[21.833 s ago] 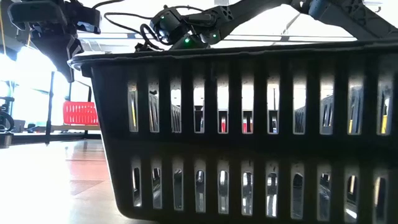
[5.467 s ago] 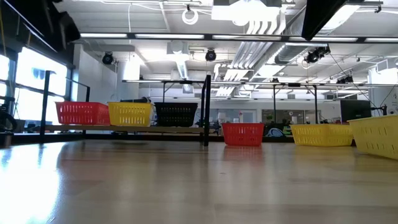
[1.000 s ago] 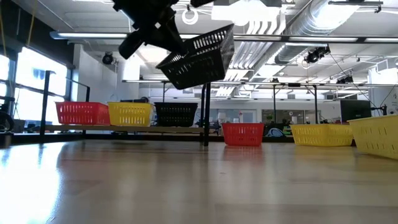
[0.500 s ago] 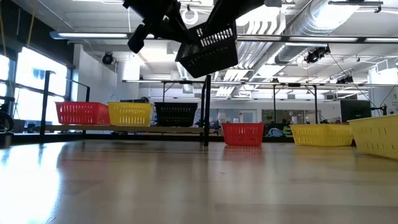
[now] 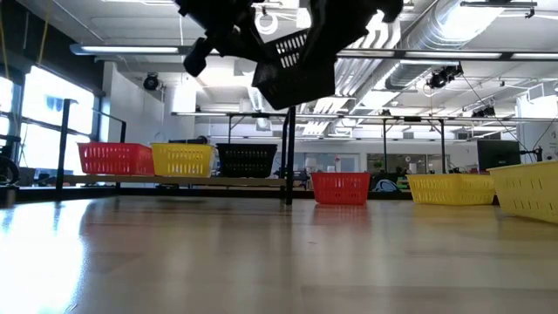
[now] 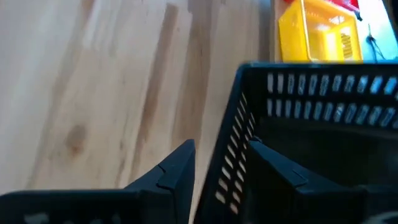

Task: Stack baskets on shelf by color
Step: Stack the black bin on top of the black bin on the shelf, then stack the bottom red bin on top of the red bin on the shelf

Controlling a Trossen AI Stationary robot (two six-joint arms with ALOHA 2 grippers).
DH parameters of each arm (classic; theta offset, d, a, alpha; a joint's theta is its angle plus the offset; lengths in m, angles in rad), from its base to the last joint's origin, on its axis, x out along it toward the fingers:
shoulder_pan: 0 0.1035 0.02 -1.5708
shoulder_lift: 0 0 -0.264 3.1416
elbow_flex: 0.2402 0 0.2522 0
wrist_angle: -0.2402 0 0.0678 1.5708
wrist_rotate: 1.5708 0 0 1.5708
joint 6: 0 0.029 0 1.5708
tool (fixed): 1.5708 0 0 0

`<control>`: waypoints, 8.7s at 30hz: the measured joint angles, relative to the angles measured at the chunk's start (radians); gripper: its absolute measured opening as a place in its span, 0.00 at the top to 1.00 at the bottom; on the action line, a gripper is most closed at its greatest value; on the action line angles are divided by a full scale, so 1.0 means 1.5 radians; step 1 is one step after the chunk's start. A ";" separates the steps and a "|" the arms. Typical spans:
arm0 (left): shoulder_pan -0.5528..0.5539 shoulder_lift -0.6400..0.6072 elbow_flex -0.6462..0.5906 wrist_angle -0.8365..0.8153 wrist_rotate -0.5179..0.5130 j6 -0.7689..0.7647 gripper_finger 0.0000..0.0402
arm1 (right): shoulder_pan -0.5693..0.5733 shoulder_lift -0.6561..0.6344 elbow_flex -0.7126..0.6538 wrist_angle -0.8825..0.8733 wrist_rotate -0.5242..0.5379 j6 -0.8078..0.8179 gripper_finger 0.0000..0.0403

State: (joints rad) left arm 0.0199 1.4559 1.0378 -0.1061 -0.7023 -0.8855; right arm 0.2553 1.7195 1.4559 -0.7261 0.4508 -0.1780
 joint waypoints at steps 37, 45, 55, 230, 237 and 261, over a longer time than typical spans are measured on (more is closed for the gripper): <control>0.010 0.001 -0.001 0.046 0.025 0.189 0.75 | -0.016 0.054 0.001 -0.050 0.123 0.032 1.00; 0.022 -0.028 0.001 0.044 0.020 0.333 0.62 | -0.022 0.054 0.001 -0.050 0.078 0.049 1.00; 0.022 -0.128 0.001 -0.046 0.018 0.426 0.61 | -0.041 0.054 0.001 -0.019 0.065 0.019 1.00; -0.125 -0.202 -0.085 -0.508 0.095 0.148 0.61 | -0.194 0.107 0.189 -0.270 -0.186 0.117 0.76; -0.149 -0.202 -0.085 -0.509 0.095 0.138 0.61 | -0.143 0.000 0.063 -0.245 -0.131 0.251 0.76; -0.160 -0.202 -0.085 -0.510 0.129 0.126 0.61 | 0.155 -0.257 -0.219 -0.262 -0.194 0.985 0.76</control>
State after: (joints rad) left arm -0.2195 1.1534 0.9108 -0.8715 -0.5095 -0.6966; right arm 0.4875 1.3334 1.1281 -1.1198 0.1601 1.2991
